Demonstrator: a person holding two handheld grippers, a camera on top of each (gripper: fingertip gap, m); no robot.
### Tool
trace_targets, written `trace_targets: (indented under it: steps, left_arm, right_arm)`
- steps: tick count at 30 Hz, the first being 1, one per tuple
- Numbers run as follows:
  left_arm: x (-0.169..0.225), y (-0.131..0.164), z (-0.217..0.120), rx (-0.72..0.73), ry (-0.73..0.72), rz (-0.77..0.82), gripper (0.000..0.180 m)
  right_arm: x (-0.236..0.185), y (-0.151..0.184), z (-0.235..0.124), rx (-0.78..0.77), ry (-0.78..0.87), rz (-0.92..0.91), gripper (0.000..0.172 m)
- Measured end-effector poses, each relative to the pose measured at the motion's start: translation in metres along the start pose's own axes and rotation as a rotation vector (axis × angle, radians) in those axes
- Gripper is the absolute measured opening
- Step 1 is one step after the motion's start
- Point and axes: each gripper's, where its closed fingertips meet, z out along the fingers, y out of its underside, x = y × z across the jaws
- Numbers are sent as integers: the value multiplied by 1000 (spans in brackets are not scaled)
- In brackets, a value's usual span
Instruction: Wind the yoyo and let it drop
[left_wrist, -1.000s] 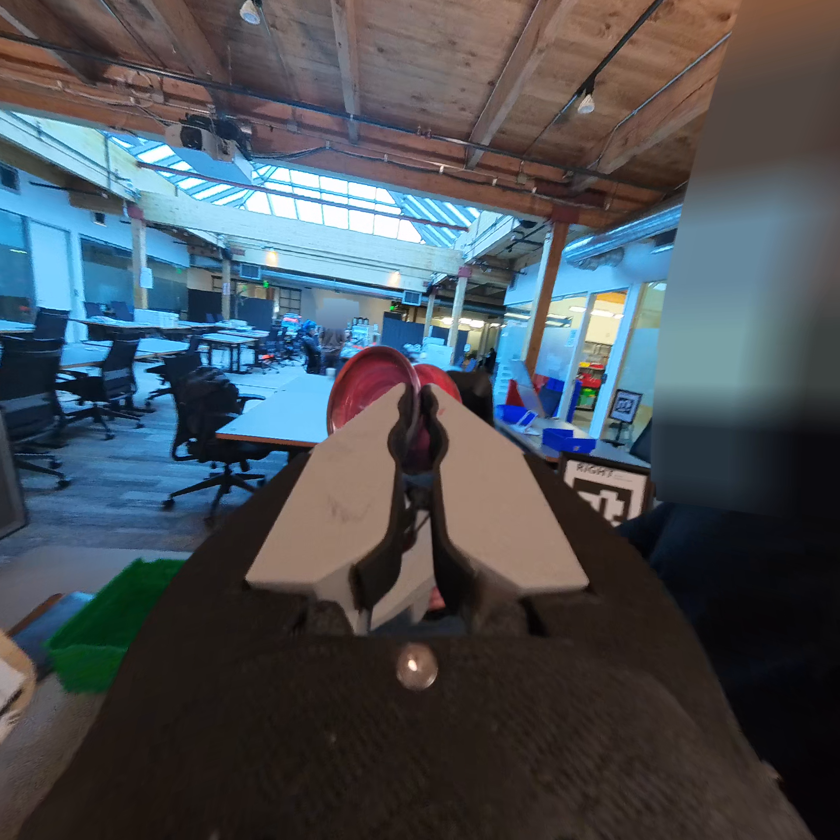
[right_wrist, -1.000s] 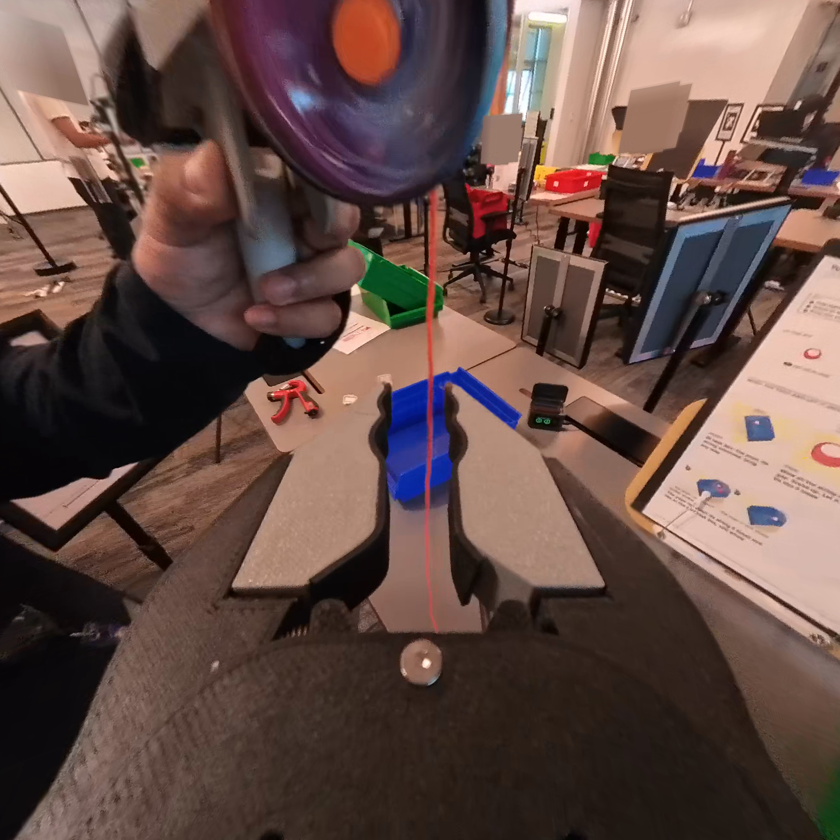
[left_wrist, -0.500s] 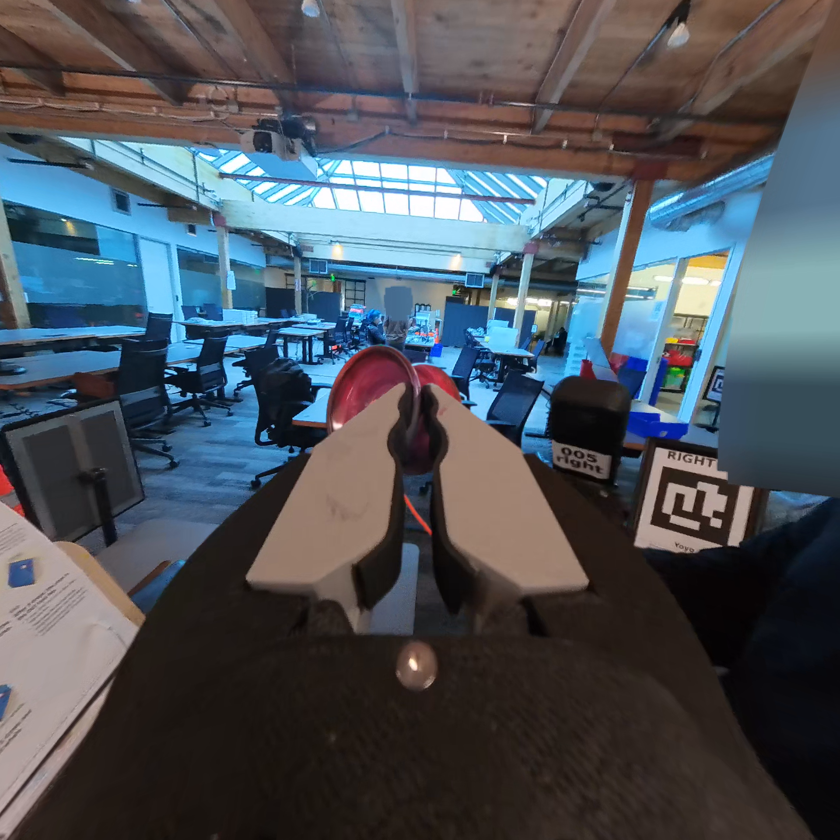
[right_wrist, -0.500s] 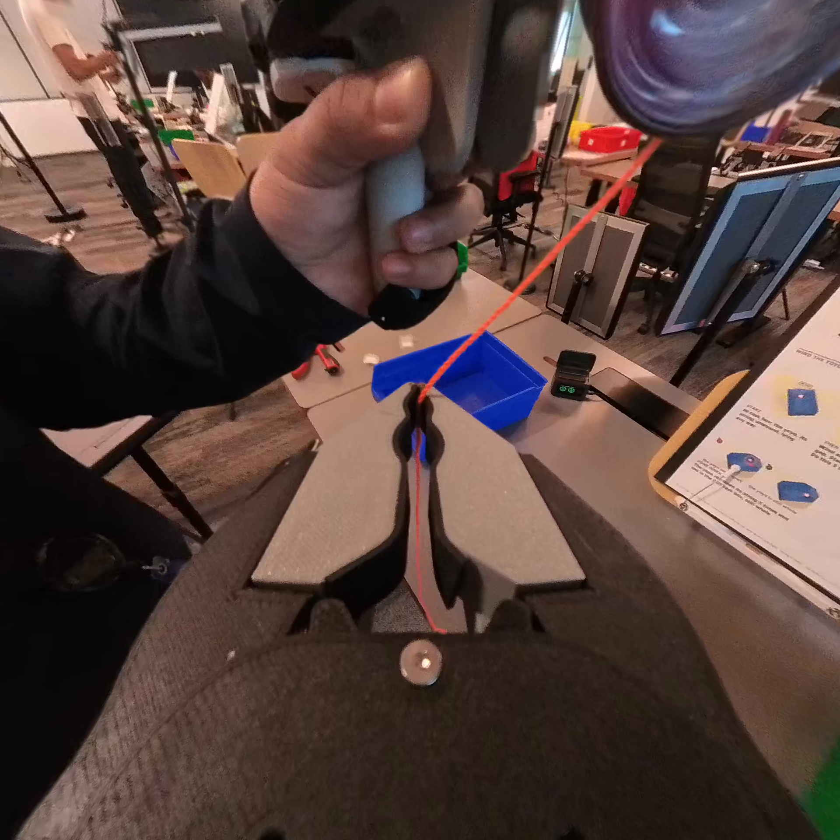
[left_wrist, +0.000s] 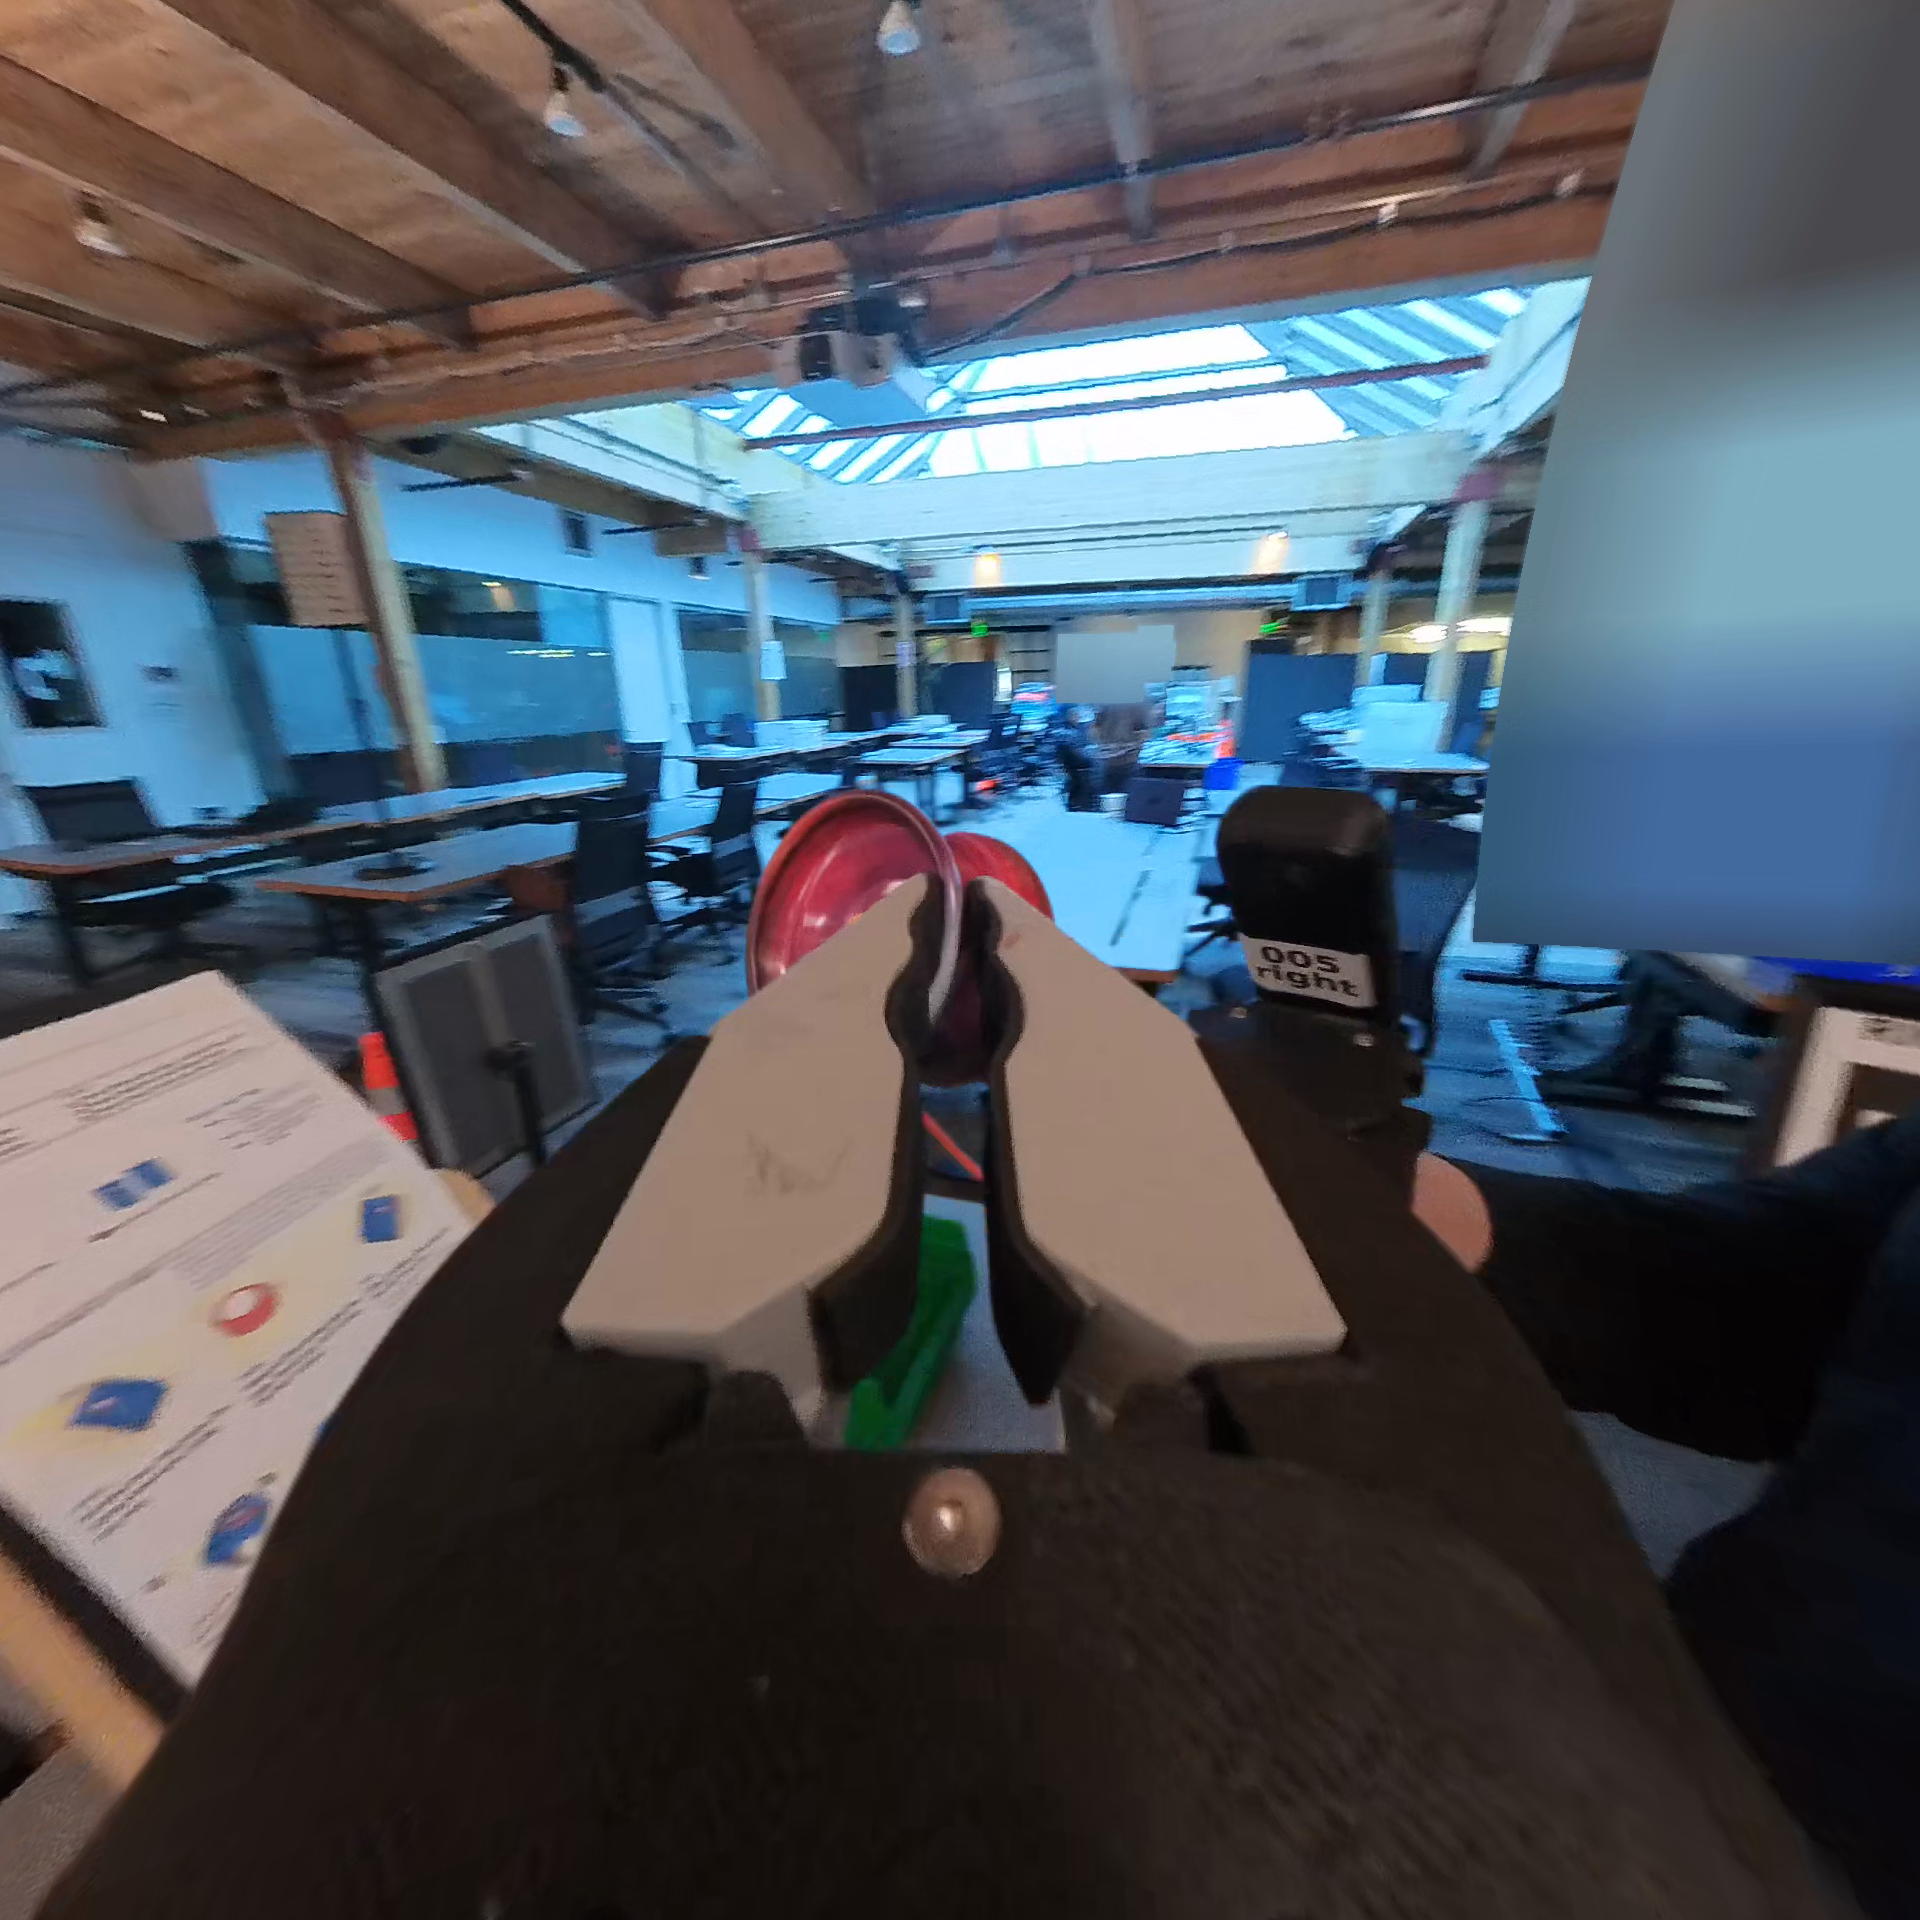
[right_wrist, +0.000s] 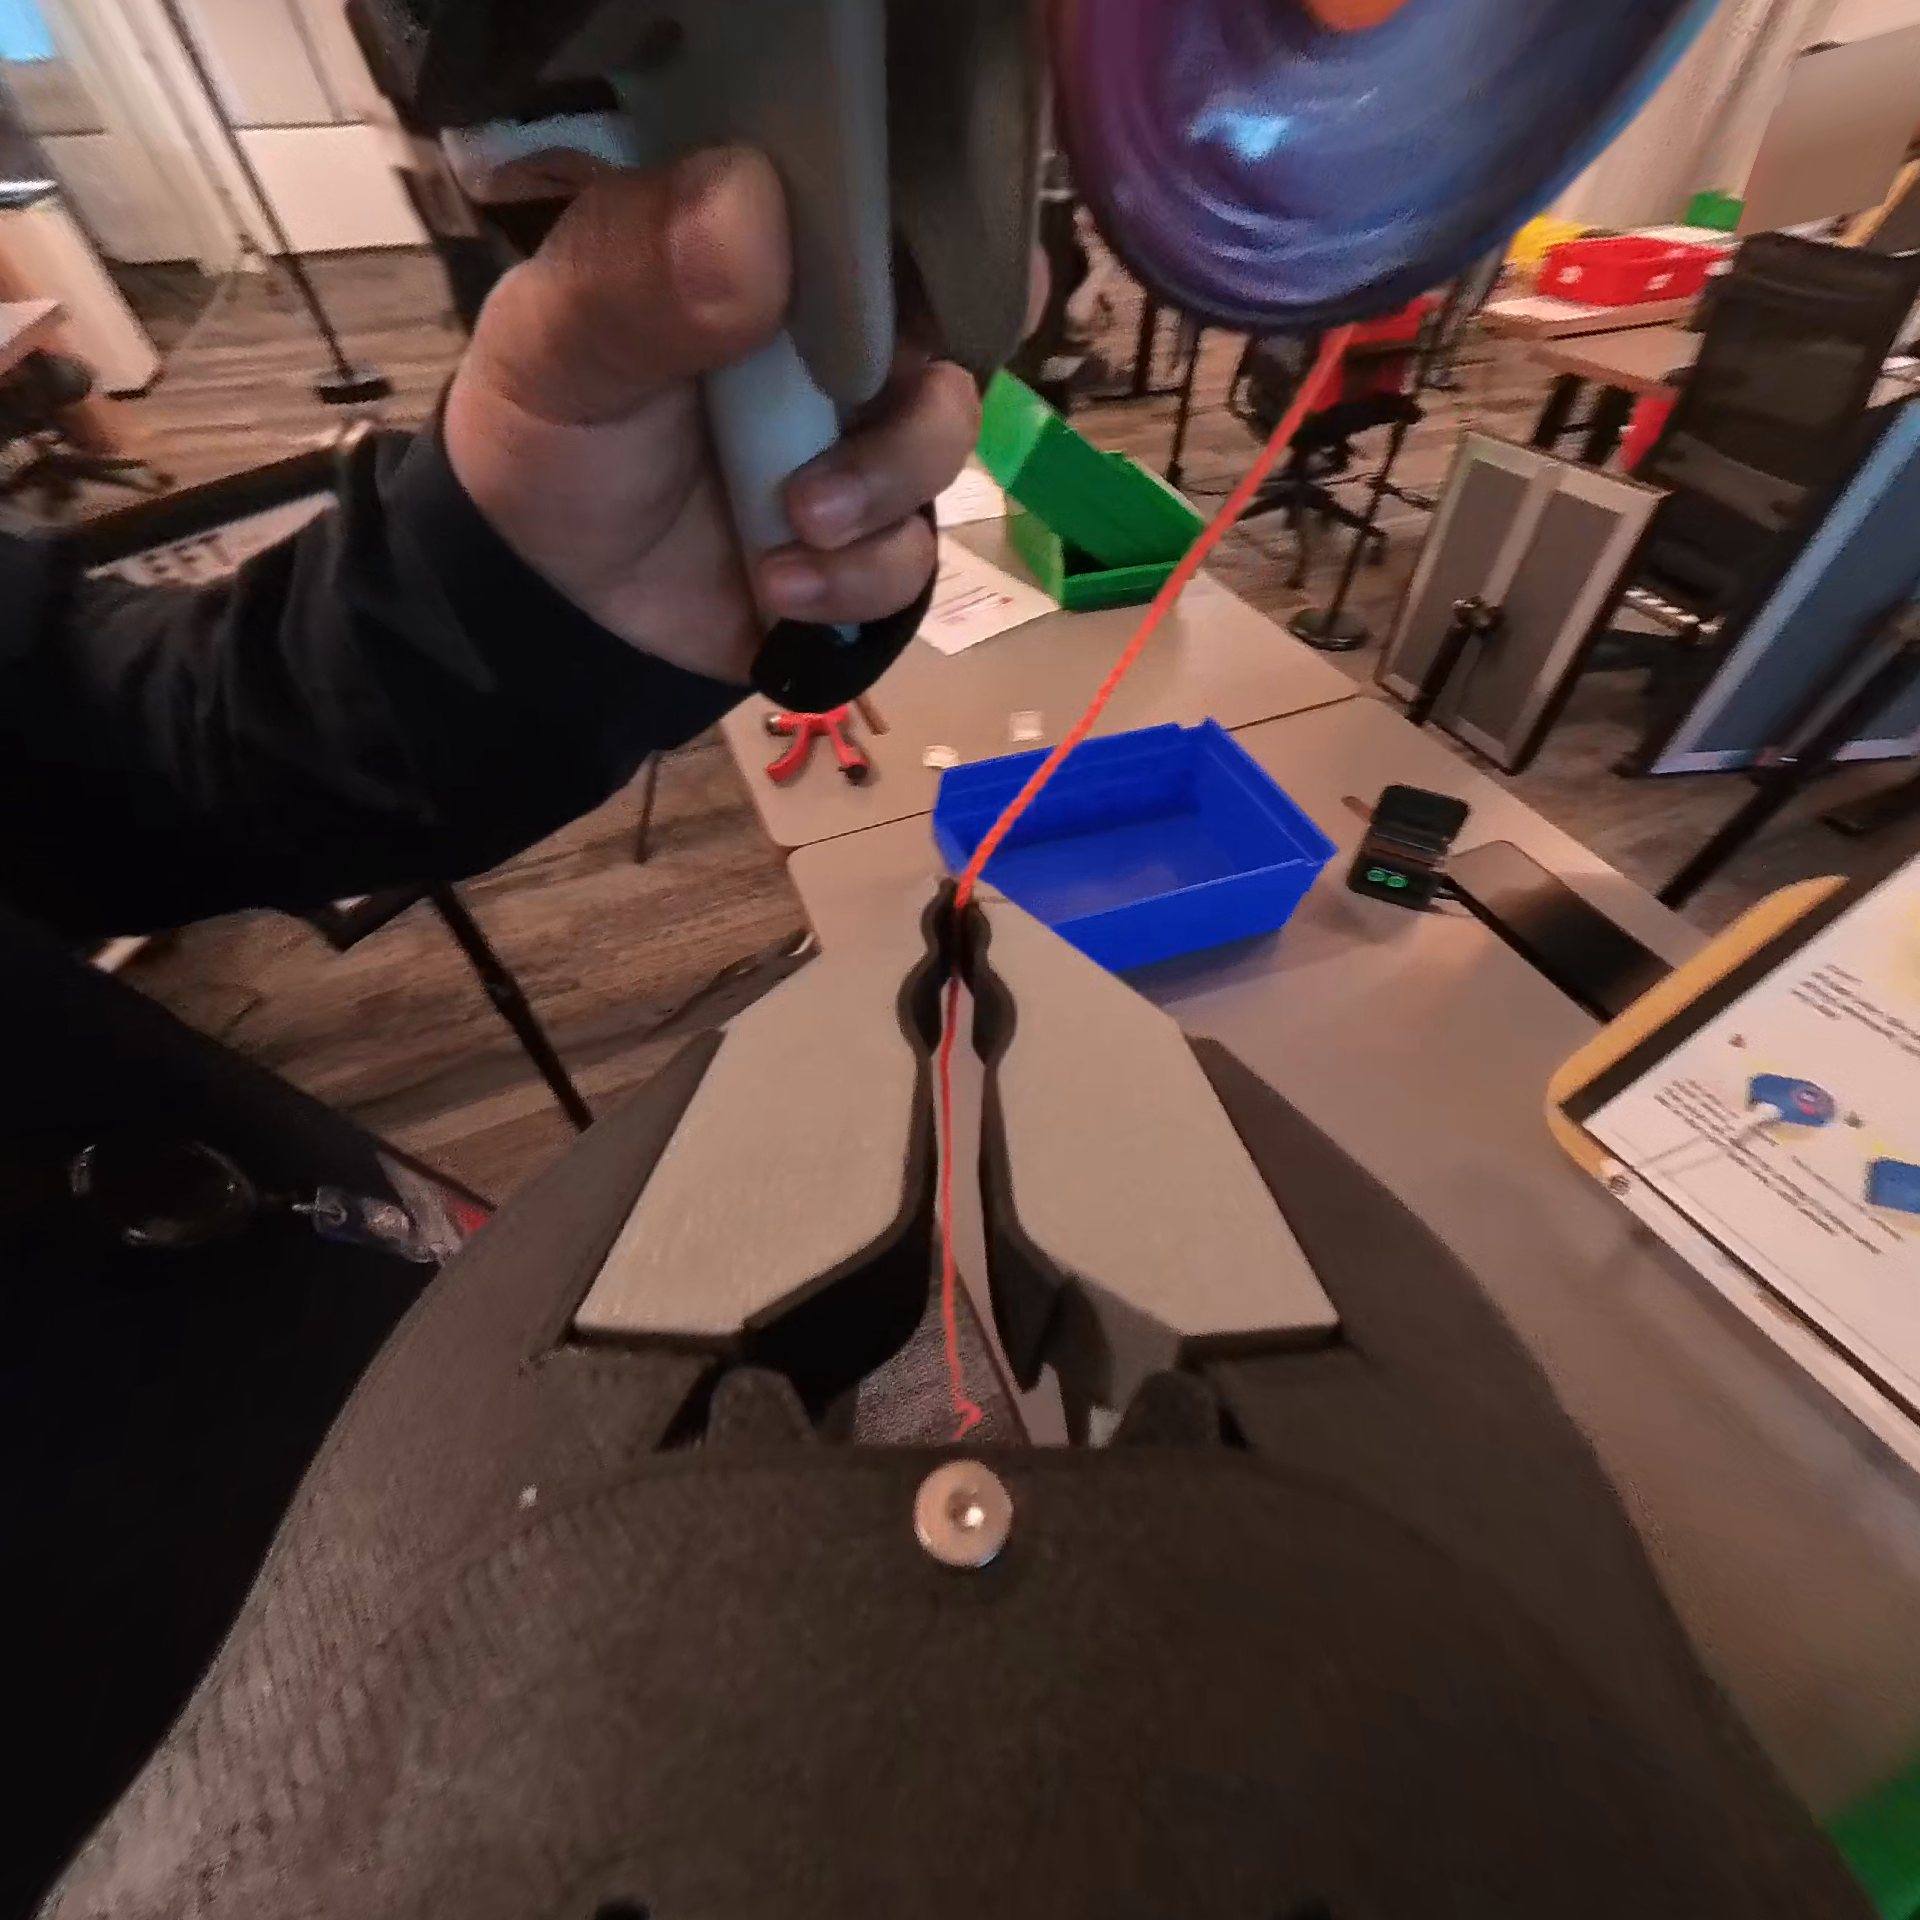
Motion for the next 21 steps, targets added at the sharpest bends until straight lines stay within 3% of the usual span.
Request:
trace_targets:
  steps: [6, 12, 16, 21]
  left_arm:
    - [-7, 34, 6, -170, -225, 103, 2]
    - [-19, 86, 1, -390, -348, 133, 2]
    - [-10, 121, -1, -497, -267, 66, 1]
    - [17, 146, 4, -570, -52, -29, 2]
  right_arm:
    - [-40, 5, -2, 15, -206, -54, 0]
    - [-57, -12, -44, 99, -320, -45, 0]
    - [-34, -17, -78, 111, -217, -111, 0]
    - [28, -21, -112, 39, 60, -184, 0]
